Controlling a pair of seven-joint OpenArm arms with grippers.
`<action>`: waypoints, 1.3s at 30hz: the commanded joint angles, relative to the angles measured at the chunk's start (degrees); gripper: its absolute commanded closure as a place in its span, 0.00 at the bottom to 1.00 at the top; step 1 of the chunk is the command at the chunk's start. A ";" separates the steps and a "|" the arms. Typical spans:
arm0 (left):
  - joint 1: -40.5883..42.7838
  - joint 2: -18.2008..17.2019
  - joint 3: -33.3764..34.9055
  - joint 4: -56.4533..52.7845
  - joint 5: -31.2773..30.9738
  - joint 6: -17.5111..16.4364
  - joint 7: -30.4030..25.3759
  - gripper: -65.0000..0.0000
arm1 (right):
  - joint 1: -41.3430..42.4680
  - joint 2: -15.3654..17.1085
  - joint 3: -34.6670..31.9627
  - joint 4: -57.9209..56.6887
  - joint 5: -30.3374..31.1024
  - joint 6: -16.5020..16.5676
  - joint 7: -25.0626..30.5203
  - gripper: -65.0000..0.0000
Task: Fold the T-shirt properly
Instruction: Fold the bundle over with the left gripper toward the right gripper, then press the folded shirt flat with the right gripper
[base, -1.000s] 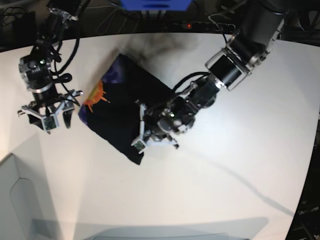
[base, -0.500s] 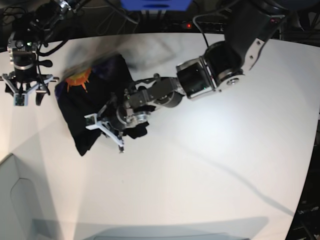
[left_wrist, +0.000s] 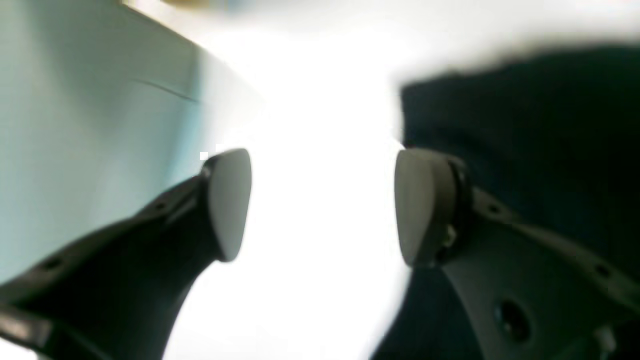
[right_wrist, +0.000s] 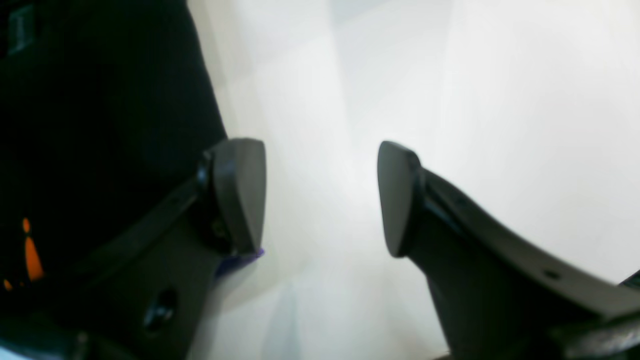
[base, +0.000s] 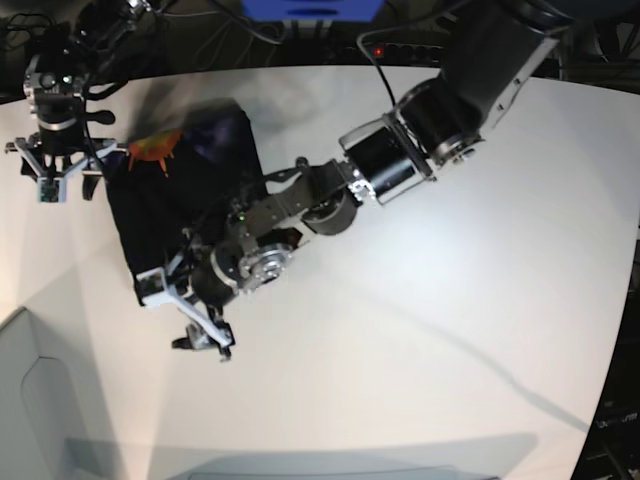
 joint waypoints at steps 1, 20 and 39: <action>-0.62 -0.71 -2.33 2.77 0.95 0.89 -0.55 0.34 | 0.40 0.36 -0.07 0.93 0.61 0.80 1.12 0.45; 34.72 -17.77 -59.73 26.59 1.48 0.72 -0.64 0.34 | -1.79 -0.60 -7.99 -9.53 0.78 0.80 1.74 0.45; 47.21 -17.50 -78.37 38.02 -21.82 0.72 12.81 0.34 | -6.01 -1.03 -7.63 1.72 13.27 0.80 1.47 0.48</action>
